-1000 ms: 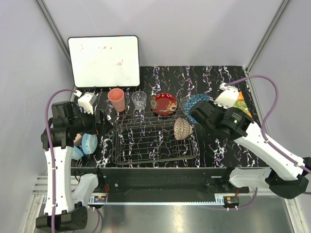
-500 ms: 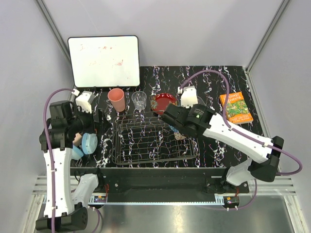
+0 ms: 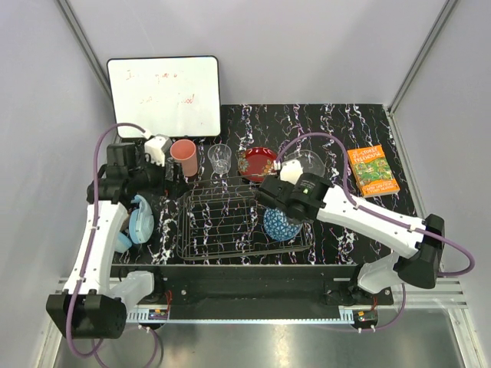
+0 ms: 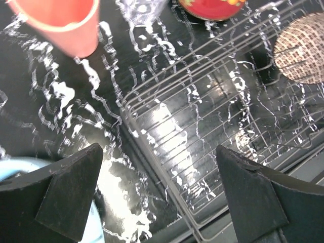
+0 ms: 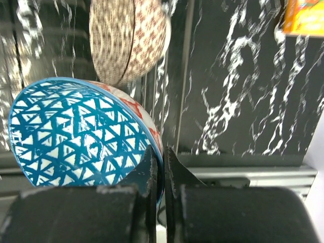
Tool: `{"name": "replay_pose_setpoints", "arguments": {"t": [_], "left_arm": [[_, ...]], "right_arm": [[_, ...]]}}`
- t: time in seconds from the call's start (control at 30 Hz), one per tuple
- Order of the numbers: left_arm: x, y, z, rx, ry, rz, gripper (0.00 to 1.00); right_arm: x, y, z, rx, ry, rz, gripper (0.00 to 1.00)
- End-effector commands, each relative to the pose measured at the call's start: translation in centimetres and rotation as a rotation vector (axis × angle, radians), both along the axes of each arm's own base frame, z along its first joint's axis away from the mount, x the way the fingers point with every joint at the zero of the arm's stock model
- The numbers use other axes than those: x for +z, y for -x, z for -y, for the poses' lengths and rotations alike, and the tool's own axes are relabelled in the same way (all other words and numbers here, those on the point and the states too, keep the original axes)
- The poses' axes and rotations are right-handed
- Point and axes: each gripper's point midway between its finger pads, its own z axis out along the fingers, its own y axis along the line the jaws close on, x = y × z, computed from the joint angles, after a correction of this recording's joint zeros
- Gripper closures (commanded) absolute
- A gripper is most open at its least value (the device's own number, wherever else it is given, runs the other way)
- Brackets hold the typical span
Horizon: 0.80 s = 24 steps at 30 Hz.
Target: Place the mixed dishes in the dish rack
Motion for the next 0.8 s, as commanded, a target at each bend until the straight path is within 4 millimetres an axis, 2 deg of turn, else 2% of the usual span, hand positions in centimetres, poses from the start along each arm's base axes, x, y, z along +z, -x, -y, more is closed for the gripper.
{"name": "replay_pose_setpoints", "arguments": {"t": [0.0,0.07,0.13,0.23,0.27,0.4,0.6,0.7,0.77], "left_arm": [[1.7,-1.6,1.5,-0.047,-0.007,0.108,0.03],[1.4,-1.1,2.5,-0.072,0.001,0.104,0.03],[1.9,-0.5,3.2,-0.093,0.010,0.117,0.03],[3.1,0.3,3.9,-0.111,0.016,0.147,0.03],[3.4,0.5,4.0,-0.116,0.014,0.153,0.03],[5.2,2.3,4.7,-0.152,0.028,0.185,0.02],[7.3,4.8,5.5,-0.209,0.056,0.217,0.02],[7.7,6.1,5.9,-0.251,0.071,0.221,0.02],[8.0,6.7,6.0,-0.269,0.069,0.224,0.02]], "right_arm": [[-0.9,4.6,5.1,0.009,0.217,-0.225,1.00],[-1.6,4.9,4.9,-0.003,0.229,-0.248,1.00],[-1.8,4.6,4.8,-0.016,0.244,-0.240,1.00],[-2.0,3.7,3.5,-0.025,0.266,-0.216,1.00],[-1.6,3.4,2.7,-0.018,0.246,-0.203,1.00],[-1.6,2.4,1.7,-0.020,0.265,-0.172,1.00],[-2.8,2.1,0.2,-0.023,0.235,-0.179,1.00],[-3.5,2.3,-0.3,-0.031,0.209,-0.192,1.00],[-4.0,2.6,0.1,-0.046,0.219,-0.197,0.91]]}}
